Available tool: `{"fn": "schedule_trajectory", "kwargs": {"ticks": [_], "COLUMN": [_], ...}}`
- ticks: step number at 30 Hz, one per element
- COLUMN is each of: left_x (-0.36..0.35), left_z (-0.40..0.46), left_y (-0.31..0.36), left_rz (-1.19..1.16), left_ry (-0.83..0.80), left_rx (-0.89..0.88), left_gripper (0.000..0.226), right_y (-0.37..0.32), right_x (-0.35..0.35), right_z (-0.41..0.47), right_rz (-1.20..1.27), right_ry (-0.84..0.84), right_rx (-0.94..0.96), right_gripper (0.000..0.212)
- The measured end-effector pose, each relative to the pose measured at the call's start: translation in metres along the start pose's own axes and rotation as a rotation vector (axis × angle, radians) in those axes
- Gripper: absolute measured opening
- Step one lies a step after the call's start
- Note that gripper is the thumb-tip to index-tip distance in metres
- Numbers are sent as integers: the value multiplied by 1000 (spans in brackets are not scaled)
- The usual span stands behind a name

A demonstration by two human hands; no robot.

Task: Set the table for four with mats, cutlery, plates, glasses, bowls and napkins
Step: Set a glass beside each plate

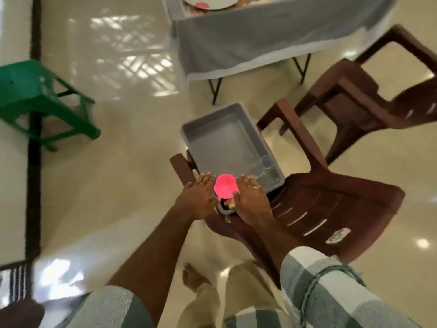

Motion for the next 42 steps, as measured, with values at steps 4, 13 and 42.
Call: {"fn": "schedule_trajectory", "kwargs": {"ticks": [4,13,42], "left_x": [19,29,-80], "left_z": [31,85,328], "left_y": [12,33,8], "left_rz": [33,137,-285], "left_ry": [-30,-155,-251], "left_rx": [-178,-407,-376], "left_gripper": [74,82,79], "right_y": [4,28,110], "right_x": [13,2,-174], "right_z": [-19,8,108], "right_rz": [93,312,890], "right_ry": [119,230,613], "right_rx": [-252,-576,-1319], "right_gripper": [51,41,76]}}
Point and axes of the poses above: each hand's wrist, its own z-axis towards the middle knuckle, its own x-axis out of the back of the hand, y = z × x, the point moved 3 cm from there along z, towards the middle knuckle, and after that the axes turned 3 degrees about -x, right-handed, at the moved point
